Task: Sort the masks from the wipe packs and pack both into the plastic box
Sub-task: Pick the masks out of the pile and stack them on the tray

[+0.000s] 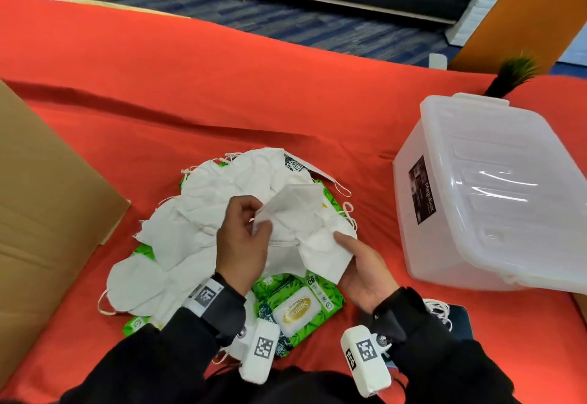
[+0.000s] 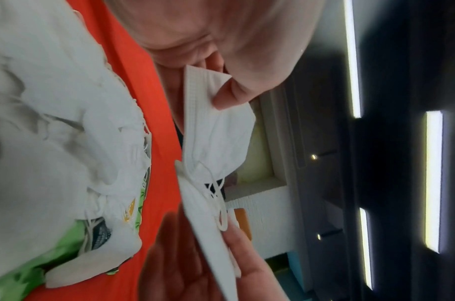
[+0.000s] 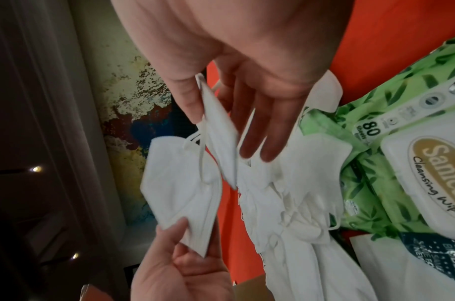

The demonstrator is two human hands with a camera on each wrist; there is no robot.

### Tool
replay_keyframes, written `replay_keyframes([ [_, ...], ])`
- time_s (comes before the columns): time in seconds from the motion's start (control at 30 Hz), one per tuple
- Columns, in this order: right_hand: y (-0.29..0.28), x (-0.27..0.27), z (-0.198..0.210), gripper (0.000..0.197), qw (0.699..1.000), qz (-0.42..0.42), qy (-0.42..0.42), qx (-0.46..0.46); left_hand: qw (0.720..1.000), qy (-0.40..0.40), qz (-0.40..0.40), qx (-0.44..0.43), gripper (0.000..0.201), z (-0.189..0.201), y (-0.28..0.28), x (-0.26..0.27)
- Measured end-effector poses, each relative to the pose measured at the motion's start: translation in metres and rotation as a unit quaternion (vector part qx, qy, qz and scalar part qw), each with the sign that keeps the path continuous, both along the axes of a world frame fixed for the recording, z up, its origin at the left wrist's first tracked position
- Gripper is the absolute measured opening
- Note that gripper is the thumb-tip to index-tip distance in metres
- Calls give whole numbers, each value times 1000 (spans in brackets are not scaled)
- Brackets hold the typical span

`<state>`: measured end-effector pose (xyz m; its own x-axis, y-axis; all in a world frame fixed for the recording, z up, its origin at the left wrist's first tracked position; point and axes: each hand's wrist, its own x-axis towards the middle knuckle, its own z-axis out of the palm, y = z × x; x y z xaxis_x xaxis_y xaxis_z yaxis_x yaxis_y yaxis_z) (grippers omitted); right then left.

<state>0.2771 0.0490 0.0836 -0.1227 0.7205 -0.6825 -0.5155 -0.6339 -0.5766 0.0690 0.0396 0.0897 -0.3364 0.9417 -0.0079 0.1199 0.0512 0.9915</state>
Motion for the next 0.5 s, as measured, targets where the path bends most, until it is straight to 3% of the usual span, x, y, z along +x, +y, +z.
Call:
replay_keyframes([
  [0.13,-3,5,5,32,999,0,-35,25,994,-92,61,-17,47,9,11,-24],
  [0.27,-2,7,3,43,998,-2,-49,37,994,-62,88,37,32,24,15,-34],
  [0.4,-1,0,3,45,999,-7,-31,39,975,147,35,160,25,32,2,-17],
  [0.5,-2,-9,6,41,999,-4,8,37,918,316,-144,192,21,15,-9,5],
])
